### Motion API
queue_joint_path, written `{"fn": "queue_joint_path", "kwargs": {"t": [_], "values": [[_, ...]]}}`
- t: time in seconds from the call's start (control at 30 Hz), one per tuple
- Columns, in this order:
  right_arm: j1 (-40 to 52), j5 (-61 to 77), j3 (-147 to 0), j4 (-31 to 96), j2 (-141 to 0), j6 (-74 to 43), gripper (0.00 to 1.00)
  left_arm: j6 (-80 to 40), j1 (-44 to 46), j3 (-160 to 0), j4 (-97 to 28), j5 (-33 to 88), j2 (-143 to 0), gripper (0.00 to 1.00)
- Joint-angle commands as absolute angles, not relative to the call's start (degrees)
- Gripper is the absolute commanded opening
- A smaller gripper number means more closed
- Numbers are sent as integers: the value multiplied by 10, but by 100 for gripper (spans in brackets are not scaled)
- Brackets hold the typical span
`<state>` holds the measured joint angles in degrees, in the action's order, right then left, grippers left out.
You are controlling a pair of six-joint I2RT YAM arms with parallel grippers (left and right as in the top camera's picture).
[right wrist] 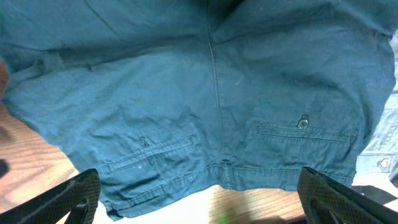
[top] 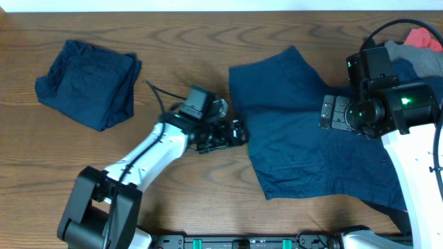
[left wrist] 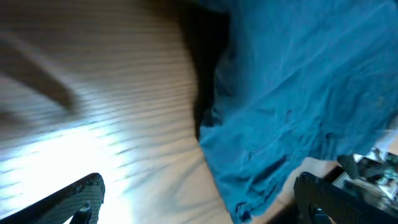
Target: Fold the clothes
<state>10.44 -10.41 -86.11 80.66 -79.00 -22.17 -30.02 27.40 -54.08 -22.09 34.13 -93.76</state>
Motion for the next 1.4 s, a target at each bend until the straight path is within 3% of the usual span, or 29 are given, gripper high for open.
{"fn": "queue_joint_path", "kwargs": {"t": [0.0, 0.3, 0.33, 0.37, 0.43, 0.47, 0.53, 0.83, 1.07, 1.23, 1.27, 1.33, 1.37], "values": [[100, -111, -868, 815, -787, -231, 99, -334, 304, -546, -197, 303, -955, 98], [100, -111, -868, 823, -787, -231, 99, -431, 342, -546, -95, 286, -1031, 96], [100, -111, -868, 823, -787, -231, 99, -432, 344, -546, -86, 293, -1038, 89], [100, -111, -868, 823, -787, -231, 99, -432, 347, -546, -79, 301, -1042, 74], [100, -112, -868, 823, -787, -231, 99, -432, 352, -546, -76, 311, -1045, 33], [100, -112, -868, 823, -787, -231, 99, -432, 354, -546, -76, 314, -1044, 20], [100, -112, -868, 822, -787, -231, 99, -431, 356, -546, -76, 327, -1044, 6], [100, -112, -868, 821, -787, -231, 99, -307, 326, -546, -158, 353, -1015, 6], [100, -112, -868, 818, -787, -231, 99, -202, 201, -549, -271, 265, -914, 6], [100, -112, -868, 819, -787, -231, 99, -182, 71, -595, -272, 204, -862, 6], [100, -112, -868, 818, -787, -231, 99, -182, 47, -610, -276, 214, -860, 27], [100, -112, -868, 818, -787, -231, 99, -182, 10, -635, -293, 256, -860, 93], [100, -112, -868, 817, -787, -231, 99, -182, 2, -640, -303, 270, -860, 98]]}}
